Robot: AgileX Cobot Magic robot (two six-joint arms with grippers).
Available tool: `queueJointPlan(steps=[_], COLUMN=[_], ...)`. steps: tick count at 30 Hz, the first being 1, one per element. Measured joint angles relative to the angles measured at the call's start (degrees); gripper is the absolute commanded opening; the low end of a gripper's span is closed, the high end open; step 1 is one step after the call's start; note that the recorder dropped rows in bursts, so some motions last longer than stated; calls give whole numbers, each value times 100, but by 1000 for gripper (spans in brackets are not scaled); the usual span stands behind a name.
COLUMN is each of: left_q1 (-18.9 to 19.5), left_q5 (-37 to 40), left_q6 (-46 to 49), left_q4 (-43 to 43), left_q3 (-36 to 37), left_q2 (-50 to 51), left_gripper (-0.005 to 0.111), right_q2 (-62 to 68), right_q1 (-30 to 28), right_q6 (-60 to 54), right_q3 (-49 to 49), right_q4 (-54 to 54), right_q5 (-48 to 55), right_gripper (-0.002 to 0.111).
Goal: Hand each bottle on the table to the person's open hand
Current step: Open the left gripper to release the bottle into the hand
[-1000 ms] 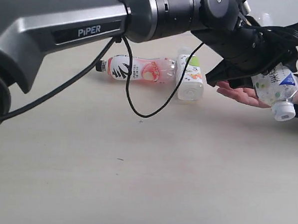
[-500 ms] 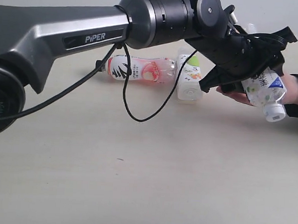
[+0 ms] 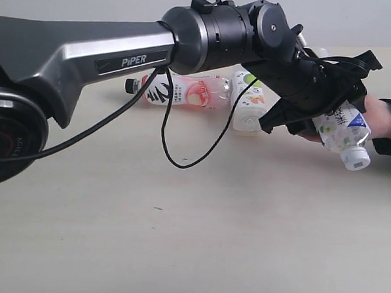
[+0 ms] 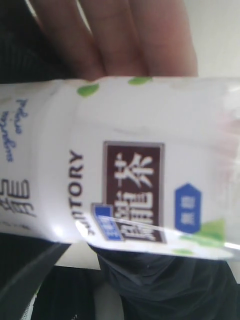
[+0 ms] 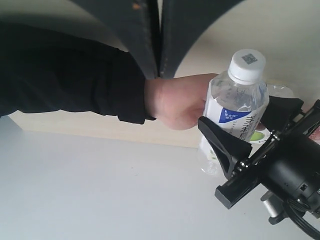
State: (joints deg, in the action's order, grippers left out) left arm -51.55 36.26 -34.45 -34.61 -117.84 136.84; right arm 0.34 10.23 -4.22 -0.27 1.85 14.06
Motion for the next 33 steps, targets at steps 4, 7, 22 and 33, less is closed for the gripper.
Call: queueJointPlan(steps=[4,7,22,33], left_q1=[0,0,0,120], left_q5=[35,60,322,895], left_q6=[37,115,937,1124], left_q4=[-4,-9,-199,-179], left_q3=[0,0,0,0], left_q2=[0,0,0,-336], left_gripper=[51,66,93,93], right_q2=[0,0,0,0], right_q1=[0,0,0,0], right_q6=[0,0,0,0], right_q3=[0,0,0,0], right_q4=[0,0,0,0], right_q5=[0,0,0,0], right_gripper=[0,0,0,0])
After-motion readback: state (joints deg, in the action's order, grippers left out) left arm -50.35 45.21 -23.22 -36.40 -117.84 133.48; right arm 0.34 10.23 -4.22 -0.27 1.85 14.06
